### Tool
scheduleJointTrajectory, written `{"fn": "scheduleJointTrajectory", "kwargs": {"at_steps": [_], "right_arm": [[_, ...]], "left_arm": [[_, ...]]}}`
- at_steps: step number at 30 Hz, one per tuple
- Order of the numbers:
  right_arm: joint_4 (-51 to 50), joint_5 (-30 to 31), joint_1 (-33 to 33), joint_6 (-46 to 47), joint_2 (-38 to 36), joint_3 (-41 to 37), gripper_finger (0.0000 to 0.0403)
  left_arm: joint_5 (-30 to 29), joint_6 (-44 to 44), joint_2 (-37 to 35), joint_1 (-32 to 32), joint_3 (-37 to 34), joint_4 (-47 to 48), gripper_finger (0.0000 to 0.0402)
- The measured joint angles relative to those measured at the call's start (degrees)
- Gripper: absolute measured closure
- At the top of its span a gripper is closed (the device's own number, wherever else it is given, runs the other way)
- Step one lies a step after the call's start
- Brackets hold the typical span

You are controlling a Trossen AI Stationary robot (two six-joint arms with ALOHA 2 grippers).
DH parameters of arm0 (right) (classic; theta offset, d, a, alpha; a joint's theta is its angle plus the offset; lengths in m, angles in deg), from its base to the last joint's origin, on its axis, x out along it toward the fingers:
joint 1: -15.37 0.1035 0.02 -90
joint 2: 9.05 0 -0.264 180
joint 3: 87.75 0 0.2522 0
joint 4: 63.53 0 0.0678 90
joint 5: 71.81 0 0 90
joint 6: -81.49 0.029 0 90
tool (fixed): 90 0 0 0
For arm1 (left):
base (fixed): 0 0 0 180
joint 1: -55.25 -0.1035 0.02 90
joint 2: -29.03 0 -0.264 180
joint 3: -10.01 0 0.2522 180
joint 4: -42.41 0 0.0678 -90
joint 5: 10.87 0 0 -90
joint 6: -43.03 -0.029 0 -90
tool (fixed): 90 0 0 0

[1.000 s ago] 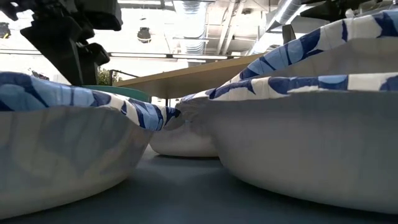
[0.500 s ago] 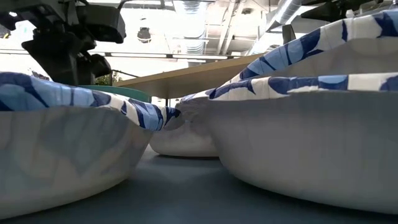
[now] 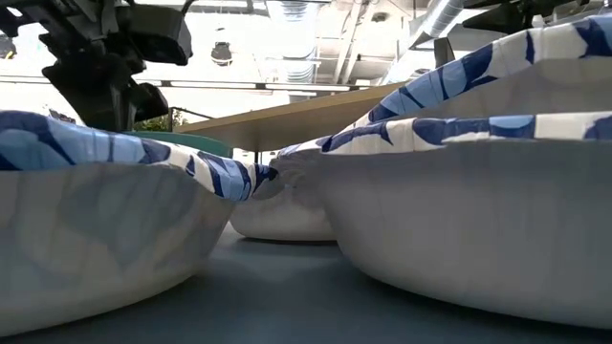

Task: Place and stack bowls onto a shelf
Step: Put the green bowl on the shelf

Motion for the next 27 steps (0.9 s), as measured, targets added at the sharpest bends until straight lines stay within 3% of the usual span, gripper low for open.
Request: {"fn": "scheduleJointTrajectory", "kwargs": {"at_steps": [27], "right_arm": [[0.04,0.0,0.0,3.0,0.02,0.0,0.0226]], "left_arm": [[2.95,2.69,-0.46,0.04,17.43,15.86,0.0401]]}}
